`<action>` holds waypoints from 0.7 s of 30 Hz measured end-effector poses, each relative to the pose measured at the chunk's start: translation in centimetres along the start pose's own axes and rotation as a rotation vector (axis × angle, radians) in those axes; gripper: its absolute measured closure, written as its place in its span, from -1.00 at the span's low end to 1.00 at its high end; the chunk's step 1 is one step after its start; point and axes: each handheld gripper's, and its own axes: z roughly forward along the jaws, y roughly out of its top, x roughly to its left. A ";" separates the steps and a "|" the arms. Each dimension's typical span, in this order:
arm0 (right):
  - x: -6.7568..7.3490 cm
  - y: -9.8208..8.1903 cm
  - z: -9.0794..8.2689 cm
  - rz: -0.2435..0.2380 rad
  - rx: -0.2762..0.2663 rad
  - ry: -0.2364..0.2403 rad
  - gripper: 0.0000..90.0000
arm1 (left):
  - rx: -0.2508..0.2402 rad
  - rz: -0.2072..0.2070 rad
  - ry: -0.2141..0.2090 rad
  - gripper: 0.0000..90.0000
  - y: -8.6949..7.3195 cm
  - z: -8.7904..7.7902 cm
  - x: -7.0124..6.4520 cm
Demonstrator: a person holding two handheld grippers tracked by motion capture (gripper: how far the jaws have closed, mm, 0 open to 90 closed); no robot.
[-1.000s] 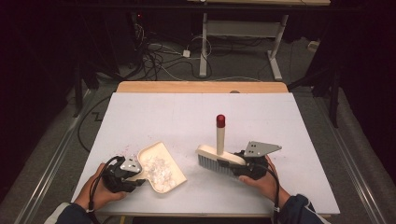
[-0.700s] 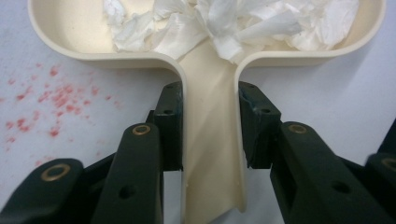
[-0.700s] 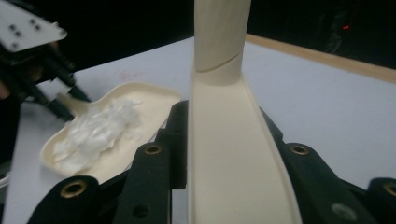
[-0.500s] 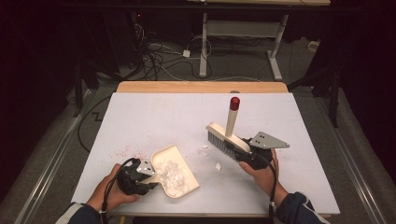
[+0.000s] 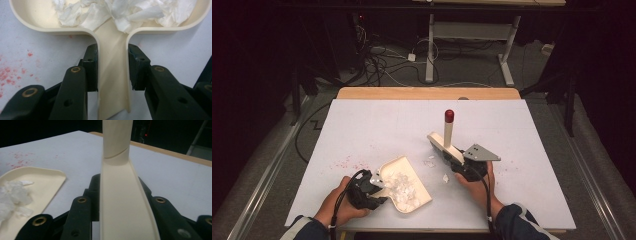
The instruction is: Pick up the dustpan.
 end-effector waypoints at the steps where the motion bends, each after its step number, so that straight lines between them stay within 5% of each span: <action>1: 0.4 0.0 0.2 -0.002 -0.001 0.014 0.50 | 0.003 -0.001 -0.001 0.41 0.1 0.0 0.0; 21: 6.4 1.0 0.8 0.010 -0.030 0.248 0.51 | -0.003 -0.030 -0.003 0.41 0.8 0.3 -0.3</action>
